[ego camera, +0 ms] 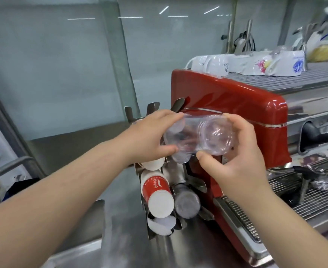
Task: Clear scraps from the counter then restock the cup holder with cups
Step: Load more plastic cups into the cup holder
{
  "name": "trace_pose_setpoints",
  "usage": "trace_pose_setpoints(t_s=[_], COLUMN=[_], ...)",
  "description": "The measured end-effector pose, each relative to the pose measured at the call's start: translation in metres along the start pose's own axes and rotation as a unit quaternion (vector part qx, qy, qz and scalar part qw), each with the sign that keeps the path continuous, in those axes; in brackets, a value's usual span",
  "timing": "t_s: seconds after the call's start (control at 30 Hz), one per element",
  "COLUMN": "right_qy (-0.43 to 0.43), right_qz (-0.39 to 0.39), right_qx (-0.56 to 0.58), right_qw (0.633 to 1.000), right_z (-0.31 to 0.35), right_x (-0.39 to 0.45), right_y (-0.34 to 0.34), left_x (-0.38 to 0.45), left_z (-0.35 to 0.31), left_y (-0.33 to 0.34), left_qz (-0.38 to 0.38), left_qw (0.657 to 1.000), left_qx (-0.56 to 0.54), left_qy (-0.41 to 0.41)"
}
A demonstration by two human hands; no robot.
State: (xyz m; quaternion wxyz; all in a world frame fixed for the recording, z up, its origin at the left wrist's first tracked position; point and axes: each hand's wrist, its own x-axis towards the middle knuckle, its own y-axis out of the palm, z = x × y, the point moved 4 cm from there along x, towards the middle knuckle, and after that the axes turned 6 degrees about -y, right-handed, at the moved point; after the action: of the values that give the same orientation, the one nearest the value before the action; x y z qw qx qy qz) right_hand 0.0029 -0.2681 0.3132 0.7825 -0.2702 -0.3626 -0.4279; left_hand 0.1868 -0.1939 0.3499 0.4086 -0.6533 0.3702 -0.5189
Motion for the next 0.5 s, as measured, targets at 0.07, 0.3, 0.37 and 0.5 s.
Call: trace_pose_setpoints(t_s=[0.07,0.3,0.37,0.5], right_qy=[0.017,0.069,0.086,0.104], right_qz=[0.008,0.051,0.059,0.069], right_qx=[-0.012,-0.065,-0.075,-0.088], right_qw=[1.000,0.994,0.992,0.988], right_z=[-0.007,-0.046,-0.058,-0.072], right_x=[0.003,0.002,-0.002,-0.003], right_y=[0.002,0.013,0.018,0.022], left_x=[0.013,0.030,0.031,0.035], left_z=[0.006,0.020,0.020,0.019], left_y=[0.011,0.038,0.043,0.045], left_qz=[0.029,0.110,0.130,0.158], left_qw=[0.999,0.992,0.990,0.985], left_qx=[0.014,0.041,0.036,0.039], left_qy=[-0.008,-0.044,-0.052,-0.066])
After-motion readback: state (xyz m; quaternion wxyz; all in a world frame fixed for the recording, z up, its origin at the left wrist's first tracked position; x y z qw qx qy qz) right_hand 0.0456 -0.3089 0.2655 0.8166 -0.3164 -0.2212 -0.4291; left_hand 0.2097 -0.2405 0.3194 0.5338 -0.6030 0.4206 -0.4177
